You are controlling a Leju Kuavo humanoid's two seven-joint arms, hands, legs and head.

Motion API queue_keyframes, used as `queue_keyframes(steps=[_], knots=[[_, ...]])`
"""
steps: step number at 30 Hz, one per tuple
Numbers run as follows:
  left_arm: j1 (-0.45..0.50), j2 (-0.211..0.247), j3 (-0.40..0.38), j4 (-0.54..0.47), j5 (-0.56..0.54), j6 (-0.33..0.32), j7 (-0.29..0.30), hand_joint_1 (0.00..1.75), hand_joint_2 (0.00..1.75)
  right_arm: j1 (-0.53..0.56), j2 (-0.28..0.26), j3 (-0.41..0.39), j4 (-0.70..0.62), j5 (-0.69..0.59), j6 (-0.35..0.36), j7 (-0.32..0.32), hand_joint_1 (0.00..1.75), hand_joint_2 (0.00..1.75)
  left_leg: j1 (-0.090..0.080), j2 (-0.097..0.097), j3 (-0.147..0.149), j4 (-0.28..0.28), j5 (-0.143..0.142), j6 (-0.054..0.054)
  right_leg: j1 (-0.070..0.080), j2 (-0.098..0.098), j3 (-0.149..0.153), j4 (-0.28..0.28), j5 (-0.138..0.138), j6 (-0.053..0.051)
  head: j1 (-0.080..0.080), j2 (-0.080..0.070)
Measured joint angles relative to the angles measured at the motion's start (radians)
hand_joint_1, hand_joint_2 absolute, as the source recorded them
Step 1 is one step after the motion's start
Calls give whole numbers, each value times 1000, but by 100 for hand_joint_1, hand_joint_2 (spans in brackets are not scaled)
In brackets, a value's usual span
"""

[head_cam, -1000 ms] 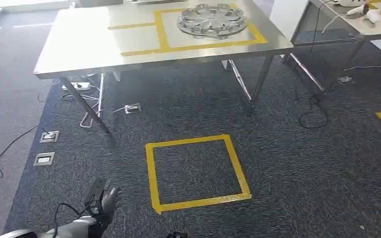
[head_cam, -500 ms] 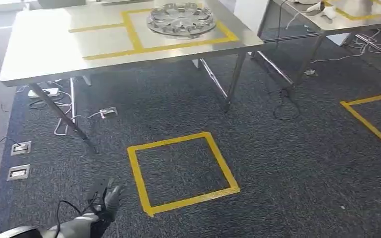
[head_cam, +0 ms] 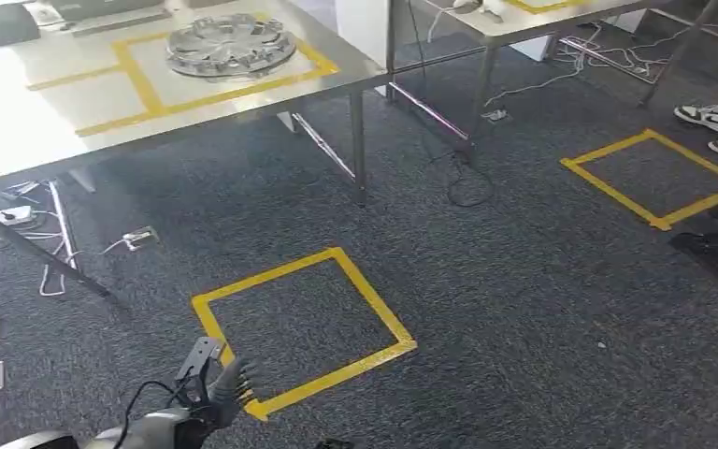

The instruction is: Take the parts from the cabinet and place them on the table.

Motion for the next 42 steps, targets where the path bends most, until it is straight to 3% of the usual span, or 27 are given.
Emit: queue_keyframes(steps=[2, 3, 4, 8, 9, 11, 13, 14, 15, 16, 18, 19, 20, 24, 26, 27, 29, 30, 31, 33, 34, 35, 37, 39, 40, 41, 42], knots=[[-1, 4, 0, 0, 5, -3, -5, 0, 0, -1, 0, 0, 0, -2, 0, 0, 0, 0, 0, -8, 69, -144, 86, 9, 0, 28, 1, 0, 3, 3, -4, 0], [-3, 6, 0, 0, 5, -3, -5, 0, 0, -2, 0, 0, 0, -2, 0, -2, 0, 0, 0, -30, 115, -238, 129, 14, 0, 38, 1, 1, 4, 5, -5, 0], [-4, 9, 0, 0, 6, -2, -5, 0, 0, -2, 0, 0, 0, -3, 1, -4, 0, 0, 2, -79, 147, -310, 145, 21, 0, 46, -2, 1, 5, 8, -6, 0], [-6, 11, 0, -1, 8, -1, -5, 0, 0, -5, 0, 0, 0, -5, 2, -7, 0, 0, -2, -52, 152, -330, 143, 29, -3, 88, -15, 0, 13, 32, -5, 0], [-9, 5, 0, -4, 8, -1, -5, 0, 0, -6, 0, -2, 0, -5, 3, -8, 0, 0, 10, -33, 154, -341, 150, 37, -2, 83, -28, 6, 9, 37, -5, 0], [-10, 10, 0, -4, 11, -2, -6, 0, 0, -13, 0, -2, 0, -5, 6, -11, 0, 0, 8, -16, 155, -342, 151, 47, 2, -5, -70, 102, -56, 43, 11, 0], [-4, 10, 0, -4, 24, -11, -1, 0, 0, -17, 0, 0, 1, -10, 10, -15, 0, 0, 5, 8, 154, -341, 150, 48, -1, -30, -145, 276, -132, 51, 14, 0], [-1, 11, 0, -4, 33, -22, 9, 0, 0, -18, 0, 1, 3, -14, 16, -18, 0, 0, 5, 20, 153, -341, 150, 47, -2, -33, -171, 337, -150, 54, 15, 0], [0, 11, 0, -4, 47, -35, 29, 0, 0, -20, 0, 2, 7, -20, 22, -22, 0, 0, 5, 31, 153, -341, 149, 47, -4, -36, -171, 343, -140, 55, 14, 0], [0, 11, 0, -4, 59, -46, 45, 0, 0, -25, 0, 3, 10, -23, 29, -26, 0, 0, 5, 43, 154, -341, 148, 45, -5, -38, -146, 297, -108, 55, 14, 0], [0, 11, 0, -4, 67, -57, 56, 0, 0, -39, 0, 6, 16, -27, 35, -30, 0, 0, 5, 63, 158, -340, 145, 41, -5, -60, -49, 116, -24, 51, 15, 0], [0, 11, 0, -4, 68, -61, 57, 0, 0, -47, 0, 7, 19, -28, 38, -32, 0, 0, 2, 72, 161, -340, 142, 36, -2, -101, -5, 29, -6, 45, 15, 0], [0, 11, 0, -4, 69, -62, 57, 0, 0, -56, 0, 9, 22, -29, 39, -33, 0, 0, -6, 79, 159, -335, 140, 31, 16, -123, 8, 2, -17, 39, 18, 0], [-3, 13, 0, -5, 72, -53, 33, 0, 0, -59, 0, 10, 35, -31, 40, -38, 0, 0, -7, 119, 159, -332, 139, 13, 10, -76, 1, 4, -6, 16, 10, 0], [-5, 14, 0, -5, 73, -52, 23, 0, 0, -66, 0, 11, 37, -31, 41, -43, 0, 0, 1, 32, 129, -257, 83, 1, 3, -60, 0, 1, 1, 5, 9, 0], [-3, 14, 0, -5, 75, -53, 21, 0, 0, -67, 1, 13, 40, -31, 42, -45, 0, 0, 3, 11, 89, -170, 38, -2, 3, -49, -4, 1, 3, 1, 3, 0], [3, 16, 0, -5, 76, -53, 19, 0, 0, -65, 2, 15, 47, -32, 42, -45, 0, 0, 3, 0, 6, -8, -21, -5, 3, -23, -9, 2, 6, -2, 0, 0], [6, 16, 0, -5, 76, -53, 19, 0, 0, -65, 2, 16, 50, -32, 42, -45, 0, 0, 3, 0, -8, 12, -14, -4, 3, -9, -10, 2, 7, -2, 0, 0], [6, 16, 0, -5, 76, -53, 19, 0, 0, -65, 2, 18, 53, -32, 42, -45, 0, 0, 3, -1, 4, -16, 13, -2, 3, 3, -10, 2, 8, -2, -1, 0], [4, 16, 0, -5, 77, -54, 19, 0, 0, -65, 2, 19, 55, -32, 42, -45, 0, 0, 5, -14, 85, -192, 110, 5, 3, 31, -9, 3, 10, 1, -3, 0], [3, 17, 0, -5, 78, -54, 19, 0, 0, -66, 2, 20, 56, -32, 42, -45, 0, 0, 7, -54, 130, -286, 149, 9, 2, 42, -11, 4, 11, 3, -4, 0], [2, 19, 0, -5, 78, -54, 19, 0, 0, -68, 2, 20, 57, -32, 42, -46, 0, 0, 10, -86, 145, -325, 141, 12, 9, 51, -16, 8, 11, 9, -4, 0], [3, 19, 0, -5, 86, -68, 16, 0, 0, -69, 2, 21, 60, -32, 42, -47, 0, 0, 6, -59, 145, -327, 143, 11, 2, 75, -22, 8, 14, 20, -1, 0], [0, 15, 1, -5, 113, -101, 16, 0, 0, -69, 2, 21, 61, -33, 42, -48, 0, 0, 10, -35, 148, -334, 149, 24, 2, 96, -32, 4, 19, 35, -2, 0], [-2, 14, 3, -5, 134, -127, 15, 0, 0, -67, 2, 20, 62, -33, 42, -48, 0, 0, 13, -21, 151, -341, 154, 30, 0, 66, -38, 17, 9, 37, -2, 0], [-1, 14, 6, -6, 159, -158, 11, 0, 0, -72, 2, 20, 62, -33, 43, -49, 0, 0, 13, -15, 152, -342, 154, 34, 5, 14, -56, 56, -22, 42, 8, 0], [3, 13, 12, -6, 187, -196, 10, 0, 0, -76, 2, 20, 63, -33, 44, -50, 0, 0, 11, -2, 152, -342, 152, 39, 3, -14, -92, 136, -66, 48, 16, 0]])
